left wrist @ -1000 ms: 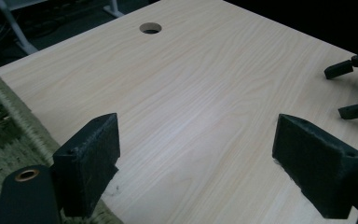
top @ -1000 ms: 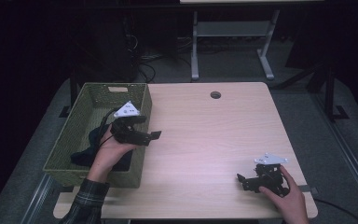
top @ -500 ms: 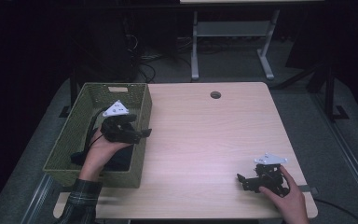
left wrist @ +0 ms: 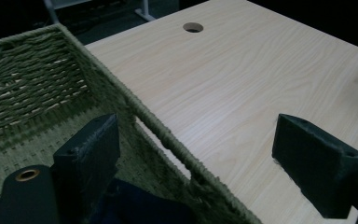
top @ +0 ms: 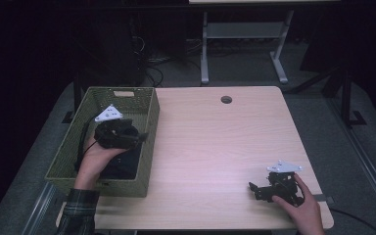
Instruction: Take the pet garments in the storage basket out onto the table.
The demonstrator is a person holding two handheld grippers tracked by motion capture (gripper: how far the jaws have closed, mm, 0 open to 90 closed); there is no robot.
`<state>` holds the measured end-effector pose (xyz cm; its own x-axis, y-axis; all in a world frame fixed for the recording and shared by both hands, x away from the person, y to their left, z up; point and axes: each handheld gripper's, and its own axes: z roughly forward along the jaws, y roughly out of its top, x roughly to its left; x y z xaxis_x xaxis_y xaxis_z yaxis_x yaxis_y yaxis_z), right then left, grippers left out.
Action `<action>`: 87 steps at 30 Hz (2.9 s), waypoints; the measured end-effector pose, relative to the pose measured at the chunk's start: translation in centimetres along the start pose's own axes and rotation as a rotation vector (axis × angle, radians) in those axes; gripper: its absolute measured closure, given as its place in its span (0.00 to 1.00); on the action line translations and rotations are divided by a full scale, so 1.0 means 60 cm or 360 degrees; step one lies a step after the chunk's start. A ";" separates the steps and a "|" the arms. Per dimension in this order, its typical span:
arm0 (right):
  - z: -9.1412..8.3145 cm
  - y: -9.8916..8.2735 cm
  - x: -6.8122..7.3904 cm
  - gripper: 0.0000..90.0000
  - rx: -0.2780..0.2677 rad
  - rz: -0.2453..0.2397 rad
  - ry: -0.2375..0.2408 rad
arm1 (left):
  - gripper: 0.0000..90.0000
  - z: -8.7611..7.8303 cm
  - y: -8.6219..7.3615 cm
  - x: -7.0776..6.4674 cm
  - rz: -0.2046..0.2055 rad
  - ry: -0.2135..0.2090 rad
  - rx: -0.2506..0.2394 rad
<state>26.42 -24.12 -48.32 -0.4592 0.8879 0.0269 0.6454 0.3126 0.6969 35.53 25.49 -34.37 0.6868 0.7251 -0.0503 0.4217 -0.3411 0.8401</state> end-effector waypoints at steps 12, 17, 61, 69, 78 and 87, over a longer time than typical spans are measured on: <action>0.000 0.000 0.000 0.00 0.0000 0.0001 0.0000 | 0.16 -0.026 -0.018 0.037 -0.0059 0.0101 -0.0016; 0.000 0.000 0.000 0.00 0.0001 0.0001 0.0000 | 0.16 -0.035 -0.026 0.050 -0.0095 0.0155 -0.0013; 0.000 0.000 0.000 0.00 0.0001 0.0000 0.0000 | 0.16 -0.016 -0.089 0.100 -0.0125 0.0220 0.0355; 0.000 0.000 0.000 0.00 0.0001 0.0000 0.0000 | 0.16 0.002 -0.102 0.100 -0.0169 0.0233 0.0484; 0.000 0.000 0.000 0.00 0.0000 -0.0001 0.0000 | 0.16 0.026 -0.110 0.100 -0.0153 0.0249 0.0623; 0.000 0.000 0.000 0.00 0.0000 -0.0001 0.0000 | 0.16 0.048 -0.121 0.095 -0.0120 0.0235 0.0776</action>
<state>26.42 -24.12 -48.33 -0.4596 0.8877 0.0267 0.6453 0.3132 0.6968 38.09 30.40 -42.30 0.5677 0.8232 0.0055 0.7180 -0.4984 0.4859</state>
